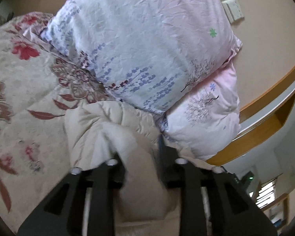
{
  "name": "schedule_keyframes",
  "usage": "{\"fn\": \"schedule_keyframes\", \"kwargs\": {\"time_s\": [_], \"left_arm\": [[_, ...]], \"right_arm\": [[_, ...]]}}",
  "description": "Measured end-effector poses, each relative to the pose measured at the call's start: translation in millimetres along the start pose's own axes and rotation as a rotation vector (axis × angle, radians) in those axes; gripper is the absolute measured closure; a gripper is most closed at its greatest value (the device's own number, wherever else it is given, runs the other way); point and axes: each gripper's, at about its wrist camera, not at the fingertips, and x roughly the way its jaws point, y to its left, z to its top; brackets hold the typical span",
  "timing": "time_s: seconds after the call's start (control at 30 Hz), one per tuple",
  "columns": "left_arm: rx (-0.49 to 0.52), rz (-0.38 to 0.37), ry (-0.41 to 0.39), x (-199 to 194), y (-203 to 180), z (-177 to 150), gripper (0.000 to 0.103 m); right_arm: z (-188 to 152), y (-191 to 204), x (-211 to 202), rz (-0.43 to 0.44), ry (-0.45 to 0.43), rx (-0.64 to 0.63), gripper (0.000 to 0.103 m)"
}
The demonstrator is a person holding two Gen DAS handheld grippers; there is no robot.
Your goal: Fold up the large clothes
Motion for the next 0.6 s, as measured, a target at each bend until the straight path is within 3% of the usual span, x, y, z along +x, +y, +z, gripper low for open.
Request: {"fn": "schedule_keyframes", "kwargs": {"time_s": [0.1, 0.17, 0.33, 0.43, 0.6], "left_arm": [[-0.052, -0.051, -0.026, 4.5, 1.2, 8.3, 0.04], [-0.074, -0.074, -0.051, 2.7, 0.0, 14.0, 0.035], [-0.062, -0.092, -0.142, -20.6, -5.6, 24.2, 0.033], [-0.034, -0.023, -0.135, -31.0, -3.5, 20.5, 0.033], [0.035, 0.132, -0.05, -29.7, 4.5, 0.9, 0.036]], "right_arm": [[14.4, 2.2, 15.4, 0.031, 0.007, 0.041, 0.035], [20.8, 5.0, 20.1, 0.034, 0.002, 0.044, 0.034], [29.4, 2.7, 7.2, 0.023, -0.048, 0.032, 0.034], [26.9, -6.8, -5.0, -0.041, -0.042, 0.001, 0.034], [12.9, -31.4, -14.1, -0.111, 0.032, -0.02, 0.035]]}}
